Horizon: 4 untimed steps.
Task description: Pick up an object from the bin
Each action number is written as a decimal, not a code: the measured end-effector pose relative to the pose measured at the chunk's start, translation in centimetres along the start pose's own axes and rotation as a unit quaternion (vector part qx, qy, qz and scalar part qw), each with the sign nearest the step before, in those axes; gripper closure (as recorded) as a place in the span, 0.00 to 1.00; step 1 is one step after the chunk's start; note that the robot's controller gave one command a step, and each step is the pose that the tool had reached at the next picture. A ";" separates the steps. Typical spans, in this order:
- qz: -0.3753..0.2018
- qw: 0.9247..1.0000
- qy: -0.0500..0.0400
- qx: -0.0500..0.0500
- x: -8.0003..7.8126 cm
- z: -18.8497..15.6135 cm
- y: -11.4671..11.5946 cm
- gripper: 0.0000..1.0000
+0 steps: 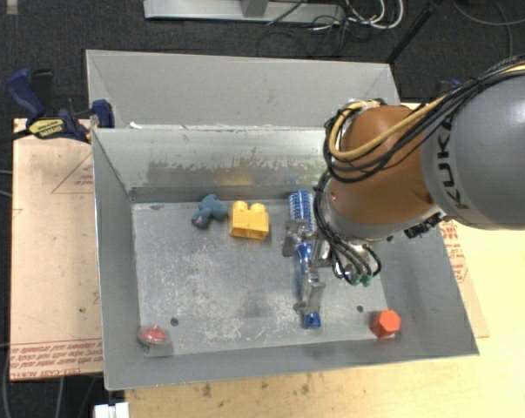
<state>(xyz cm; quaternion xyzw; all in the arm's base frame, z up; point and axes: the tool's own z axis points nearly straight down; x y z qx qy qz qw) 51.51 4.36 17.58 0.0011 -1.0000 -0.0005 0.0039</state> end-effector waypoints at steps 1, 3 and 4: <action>-0.077 0.997 -0.005 0.002 -0.6 -0.3 -7.8 0.00; -0.287 0.958 -0.004 0.000 -5.1 9.1 -4.5 1.00; -0.275 0.961 -0.009 0.003 -8.2 -5.7 -5.3 1.00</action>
Offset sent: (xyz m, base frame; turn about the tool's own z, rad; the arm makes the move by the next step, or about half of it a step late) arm 0.0054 -0.0752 0.0032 -0.1598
